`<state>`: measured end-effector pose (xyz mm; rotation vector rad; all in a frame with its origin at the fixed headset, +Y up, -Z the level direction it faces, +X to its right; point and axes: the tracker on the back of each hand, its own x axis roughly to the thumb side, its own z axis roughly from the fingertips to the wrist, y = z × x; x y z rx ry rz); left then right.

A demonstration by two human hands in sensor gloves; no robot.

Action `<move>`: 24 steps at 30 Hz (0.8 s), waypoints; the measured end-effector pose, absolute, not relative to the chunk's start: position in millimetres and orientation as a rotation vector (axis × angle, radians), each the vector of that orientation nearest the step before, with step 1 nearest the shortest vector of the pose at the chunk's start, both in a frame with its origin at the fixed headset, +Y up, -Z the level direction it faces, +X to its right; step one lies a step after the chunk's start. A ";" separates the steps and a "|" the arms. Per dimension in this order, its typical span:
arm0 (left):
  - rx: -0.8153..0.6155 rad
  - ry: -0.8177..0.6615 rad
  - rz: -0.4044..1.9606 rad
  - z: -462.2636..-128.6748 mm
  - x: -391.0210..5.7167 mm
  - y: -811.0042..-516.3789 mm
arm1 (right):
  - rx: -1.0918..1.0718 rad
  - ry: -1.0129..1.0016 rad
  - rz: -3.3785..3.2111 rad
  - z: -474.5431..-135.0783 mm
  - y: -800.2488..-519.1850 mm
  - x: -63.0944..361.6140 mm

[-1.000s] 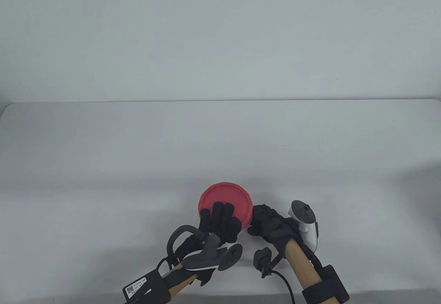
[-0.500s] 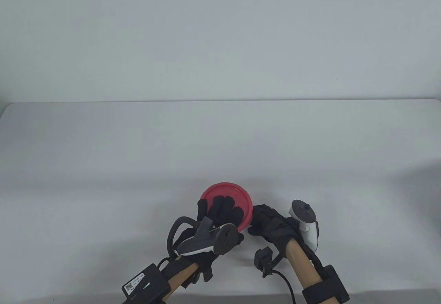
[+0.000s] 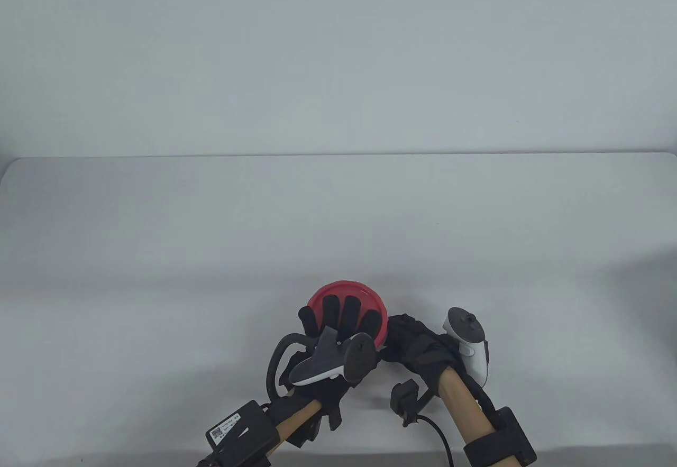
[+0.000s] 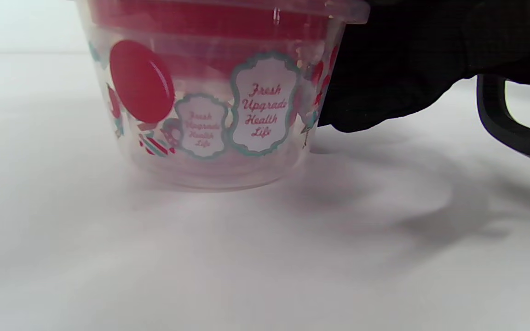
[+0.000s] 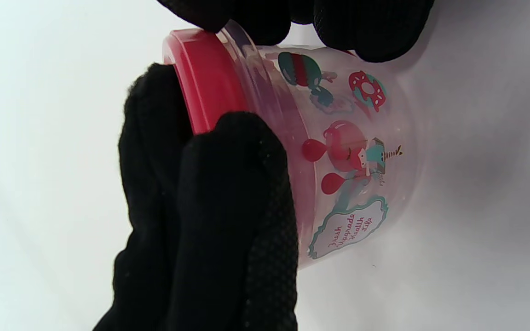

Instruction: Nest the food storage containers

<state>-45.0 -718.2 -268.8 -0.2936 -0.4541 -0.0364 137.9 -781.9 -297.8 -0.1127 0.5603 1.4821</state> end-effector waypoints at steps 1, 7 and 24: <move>-0.295 -0.455 -0.037 -268.8 -45.0 -718.1 | -0.113 0.560 1.481 -297.7 -782.0 137.8; -0.323 -0.530 -0.006 -273.7 -54.5 -718.0 | -0.122 0.522 1.482 -296.3 -782.5 135.7; -0.270 -0.486 0.191 -266.0 -42.2 -697.8 | -0.105 0.540 1.462 -298.6 -785.5 136.6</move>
